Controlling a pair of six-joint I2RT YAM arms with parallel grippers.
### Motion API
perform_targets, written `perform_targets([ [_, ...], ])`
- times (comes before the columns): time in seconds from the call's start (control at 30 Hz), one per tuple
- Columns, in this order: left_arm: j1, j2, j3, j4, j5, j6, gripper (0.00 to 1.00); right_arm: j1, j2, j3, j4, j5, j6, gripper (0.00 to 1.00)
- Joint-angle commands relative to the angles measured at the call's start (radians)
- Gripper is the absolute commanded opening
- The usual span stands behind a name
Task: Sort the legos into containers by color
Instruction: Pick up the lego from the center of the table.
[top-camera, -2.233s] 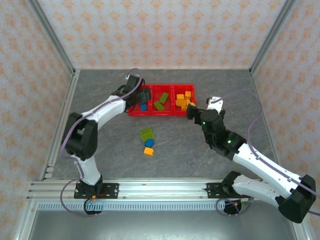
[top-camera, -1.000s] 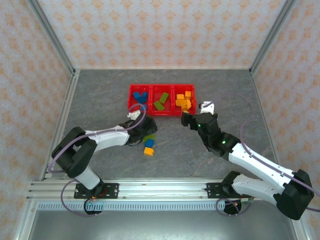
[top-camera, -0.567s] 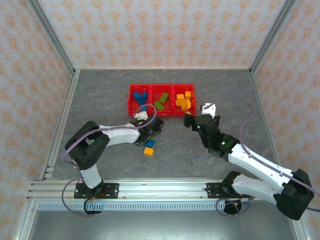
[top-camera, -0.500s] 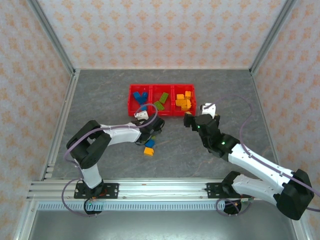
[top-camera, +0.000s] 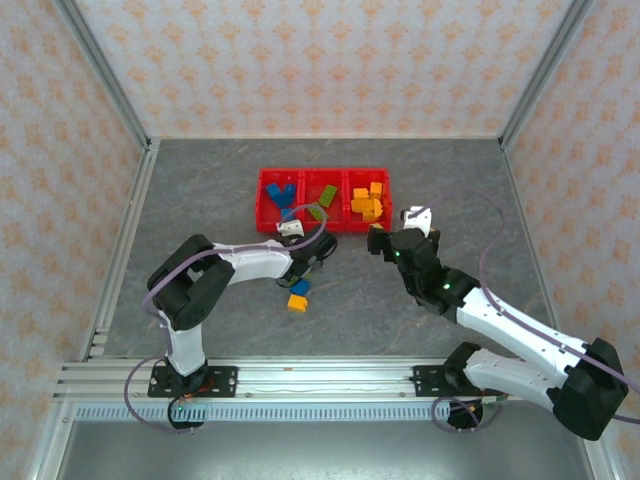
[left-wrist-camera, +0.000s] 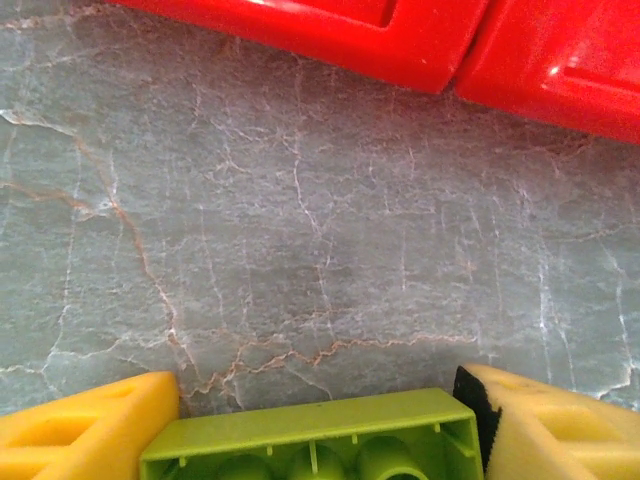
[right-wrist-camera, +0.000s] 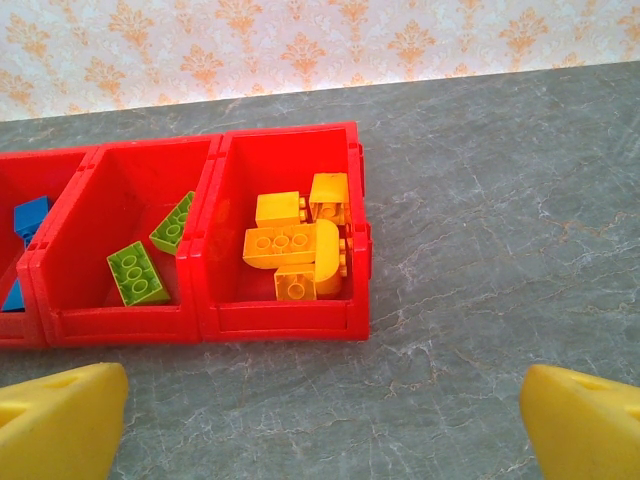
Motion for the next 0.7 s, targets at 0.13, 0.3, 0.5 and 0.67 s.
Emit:
perform_targets([
  [0.13,-0.002,0.016,0.034,-0.038,0.0,0.051,0.54,-0.004,-0.014,0.005,-0.011,0.047,-0.011,1.0],
  [0.3,-0.004,-0.077,0.059,-0.029,-0.02,0.077,0.49,-0.005,-0.015,0.019,-0.018,0.069,-0.005,1.0],
  [0.5,-0.004,-0.105,0.228,-0.031,-0.103,0.186,0.47,-0.005,-0.039,0.05,-0.031,0.114,-0.011,1.0],
  [0.67,0.003,0.021,0.49,-0.127,-0.137,0.319,0.46,-0.005,-0.095,0.044,-0.028,0.113,-0.014,1.0],
])
